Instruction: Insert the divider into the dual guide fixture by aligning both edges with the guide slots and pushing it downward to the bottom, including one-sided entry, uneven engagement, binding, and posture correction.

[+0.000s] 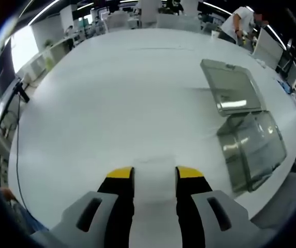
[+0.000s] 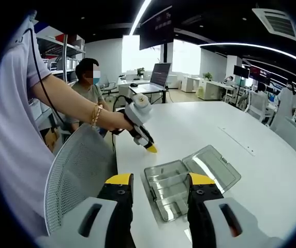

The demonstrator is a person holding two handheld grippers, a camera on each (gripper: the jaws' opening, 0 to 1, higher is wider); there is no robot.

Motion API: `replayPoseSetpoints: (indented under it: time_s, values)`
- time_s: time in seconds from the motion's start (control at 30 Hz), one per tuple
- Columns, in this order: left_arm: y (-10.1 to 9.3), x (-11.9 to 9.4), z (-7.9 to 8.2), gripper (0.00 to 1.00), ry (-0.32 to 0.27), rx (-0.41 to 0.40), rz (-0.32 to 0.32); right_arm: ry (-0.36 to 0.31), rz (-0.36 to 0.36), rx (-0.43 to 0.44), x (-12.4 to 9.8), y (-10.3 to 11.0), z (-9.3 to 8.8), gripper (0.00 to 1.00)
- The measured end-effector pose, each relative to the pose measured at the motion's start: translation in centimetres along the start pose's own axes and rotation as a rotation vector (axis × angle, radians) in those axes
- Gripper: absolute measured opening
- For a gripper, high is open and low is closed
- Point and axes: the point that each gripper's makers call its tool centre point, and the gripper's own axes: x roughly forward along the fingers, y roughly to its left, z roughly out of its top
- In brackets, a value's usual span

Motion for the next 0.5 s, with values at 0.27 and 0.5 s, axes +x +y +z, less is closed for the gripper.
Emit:
replayPoseSetpoints:
  time_s: [0.27,0.5]
  values:
    - [-0.8,-1.5,1.7,0.29,-0.093,0.006,-0.065,-0.002,-0.007,0.010,-0.1,-0.3,-0.1,0.37]
    - [-1.2,-2.8,2.6,0.28,-0.146,0.007,-0.106,-0.001,-0.006,0.019,0.0,-0.3,-0.1,0.36]
